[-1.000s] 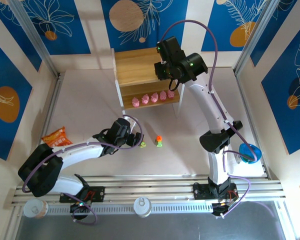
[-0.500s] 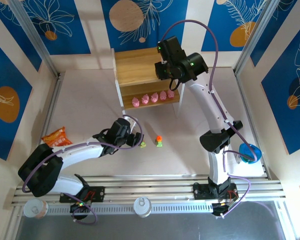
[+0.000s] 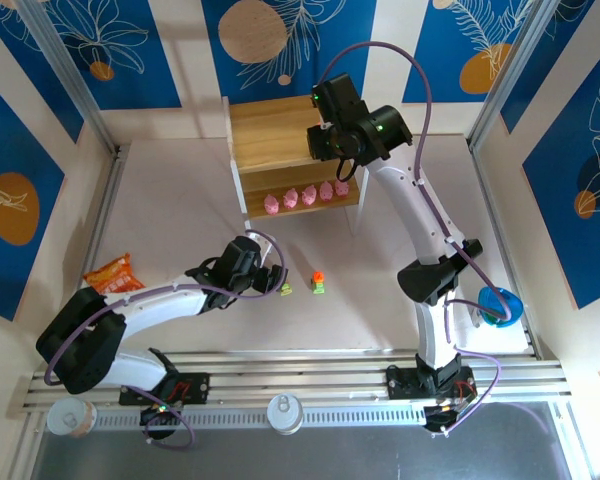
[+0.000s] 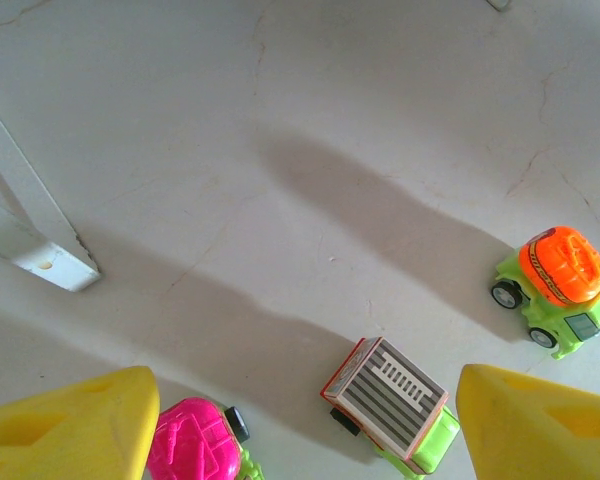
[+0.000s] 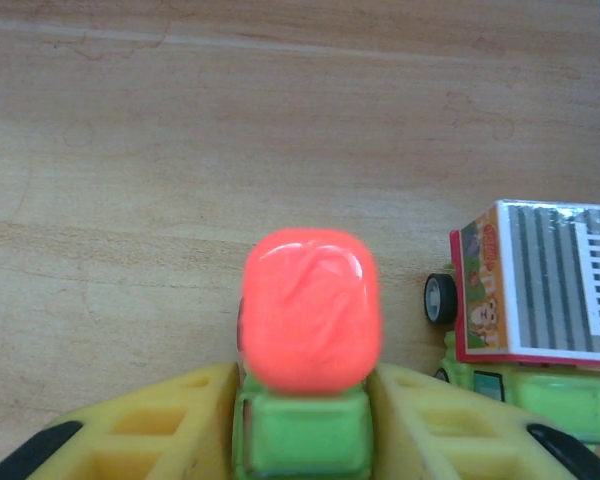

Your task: Place and organize the plastic toys onto the shelf

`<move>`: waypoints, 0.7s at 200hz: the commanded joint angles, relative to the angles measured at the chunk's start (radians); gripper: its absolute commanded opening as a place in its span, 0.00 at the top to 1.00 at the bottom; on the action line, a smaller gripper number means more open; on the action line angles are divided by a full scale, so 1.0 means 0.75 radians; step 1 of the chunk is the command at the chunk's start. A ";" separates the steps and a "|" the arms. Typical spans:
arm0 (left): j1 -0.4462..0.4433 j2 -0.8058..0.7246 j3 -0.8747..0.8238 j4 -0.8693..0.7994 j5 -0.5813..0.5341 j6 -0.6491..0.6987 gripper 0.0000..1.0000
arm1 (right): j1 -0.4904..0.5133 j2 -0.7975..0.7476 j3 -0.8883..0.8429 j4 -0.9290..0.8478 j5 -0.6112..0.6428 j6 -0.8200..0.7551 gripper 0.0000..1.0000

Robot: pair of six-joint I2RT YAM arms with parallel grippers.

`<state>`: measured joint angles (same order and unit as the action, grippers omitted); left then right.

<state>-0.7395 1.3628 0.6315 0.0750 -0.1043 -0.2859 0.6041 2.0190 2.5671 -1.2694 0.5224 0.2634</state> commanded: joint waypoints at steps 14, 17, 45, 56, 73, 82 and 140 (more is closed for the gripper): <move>0.018 -0.023 0.027 0.021 0.012 0.007 0.22 | -0.009 0.015 0.039 -0.009 -0.017 -0.021 0.59; 0.018 -0.021 0.027 0.022 0.013 0.007 0.22 | -0.010 0.015 0.044 -0.010 -0.018 -0.021 0.59; 0.018 -0.021 0.027 0.023 0.010 0.007 0.22 | -0.008 0.006 0.061 -0.009 -0.021 -0.024 0.59; 0.018 -0.021 0.027 0.023 0.012 0.007 0.22 | -0.004 -0.003 0.066 -0.008 -0.020 -0.026 0.59; 0.018 -0.022 0.025 0.025 0.012 0.007 0.22 | 0.009 -0.027 0.068 0.001 -0.002 -0.032 0.59; 0.016 -0.020 0.026 0.025 0.012 0.006 0.22 | 0.014 -0.040 0.070 0.005 0.006 -0.035 0.59; 0.016 -0.022 0.025 0.025 0.009 0.010 0.22 | 0.055 -0.128 0.066 0.005 0.083 -0.051 0.58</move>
<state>-0.7395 1.3624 0.6315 0.0750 -0.1043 -0.2859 0.6289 2.0003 2.5919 -1.2690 0.5465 0.2504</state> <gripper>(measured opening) 0.779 0.414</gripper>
